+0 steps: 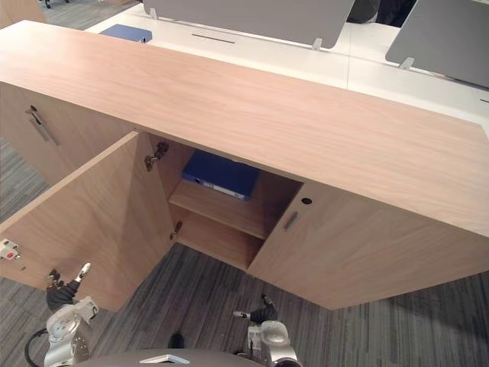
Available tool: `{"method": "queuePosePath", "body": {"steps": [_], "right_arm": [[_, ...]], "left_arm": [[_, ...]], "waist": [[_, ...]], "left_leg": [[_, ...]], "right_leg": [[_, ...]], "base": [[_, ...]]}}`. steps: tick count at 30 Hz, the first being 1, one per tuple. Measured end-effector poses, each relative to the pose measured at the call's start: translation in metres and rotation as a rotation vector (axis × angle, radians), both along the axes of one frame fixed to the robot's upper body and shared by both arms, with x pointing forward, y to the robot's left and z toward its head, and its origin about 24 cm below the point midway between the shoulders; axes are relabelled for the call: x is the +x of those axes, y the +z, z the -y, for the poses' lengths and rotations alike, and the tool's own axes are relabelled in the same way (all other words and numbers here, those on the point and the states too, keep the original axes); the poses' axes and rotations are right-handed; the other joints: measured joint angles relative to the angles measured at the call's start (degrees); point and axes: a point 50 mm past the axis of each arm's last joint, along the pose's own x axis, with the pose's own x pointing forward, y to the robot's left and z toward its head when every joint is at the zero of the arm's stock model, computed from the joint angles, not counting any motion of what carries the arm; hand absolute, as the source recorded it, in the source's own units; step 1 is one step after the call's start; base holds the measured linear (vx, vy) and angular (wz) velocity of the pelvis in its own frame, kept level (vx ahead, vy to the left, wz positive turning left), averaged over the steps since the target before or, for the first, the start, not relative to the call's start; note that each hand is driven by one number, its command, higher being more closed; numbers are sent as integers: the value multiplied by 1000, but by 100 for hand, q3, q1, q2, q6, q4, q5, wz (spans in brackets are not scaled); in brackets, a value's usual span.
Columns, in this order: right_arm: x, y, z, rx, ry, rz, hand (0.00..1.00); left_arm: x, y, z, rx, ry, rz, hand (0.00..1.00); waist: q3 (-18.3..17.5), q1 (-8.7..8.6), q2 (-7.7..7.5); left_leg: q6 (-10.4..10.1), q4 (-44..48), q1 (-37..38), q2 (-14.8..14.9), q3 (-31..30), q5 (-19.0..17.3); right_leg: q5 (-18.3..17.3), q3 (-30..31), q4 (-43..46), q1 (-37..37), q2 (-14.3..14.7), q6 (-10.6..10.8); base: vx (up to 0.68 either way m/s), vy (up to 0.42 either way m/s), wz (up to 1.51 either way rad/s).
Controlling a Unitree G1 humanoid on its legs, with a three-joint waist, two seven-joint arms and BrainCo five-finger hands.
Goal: Walk over to the cabinet, pick up the folder, carry it to the office cabinet, place the folder inside the office cabinet, then close the office cabinet door
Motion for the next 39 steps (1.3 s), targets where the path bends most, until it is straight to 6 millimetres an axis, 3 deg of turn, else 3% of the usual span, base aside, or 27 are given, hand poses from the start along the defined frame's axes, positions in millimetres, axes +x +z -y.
{"method": "queuePosePath", "body": {"steps": [7,14,18,22,24,33,39], "right_arm": [[-6,-3,-2,5,-4,-17,0],[-32,-11,2,0,-24,-86,0],[-32,-11,2,-1,-26,-87,0],[-32,-12,2,-2,-26,-90,0],[-29,-12,1,0,-21,-93,0],[-7,-5,1,-6,-2,-27,0],[-15,-8,-4,-6,31,-51,0]], "left_arm": [[-14,-11,-5,-19,42,-60,0],[-67,-47,-5,-119,164,-280,0],[-87,-52,-10,-133,232,-329,0],[-96,-50,-19,-114,287,-337,0],[-94,-48,-23,-83,279,-348,0],[-77,-32,-44,55,220,-345,0],[-43,-9,-43,184,104,-253,0]], "waist": [[31,7,-32],[13,-6,-60],[11,11,-63],[-8,52,-64],[-59,75,-126],[-4,80,-19],[35,85,30]], "left_leg": [[-17,-8,-6,38,91,-36],[2,-8,-31,82,151,-47],[32,-7,-66,28,134,-70],[91,-4,-33,-57,111,-74],[89,-2,10,-98,88,-78],[68,-6,160,-98,66,-94],[27,-10,110,-32,95,-128]], "right_leg": [[-50,132,-3,-15,26,12],[-135,203,-122,-13,71,67],[-154,239,-128,-8,41,97],[-120,225,-94,34,-22,143],[-122,209,-125,76,-51,138],[-125,223,-135,253,-50,113],[-218,251,-74,193,-4,41]], "base": [[-129,-10,-7],[-76,-10,0],[59,9,5],[148,23,7],[128,14,9],[14,-11,4],[-121,-33,-3]]}}
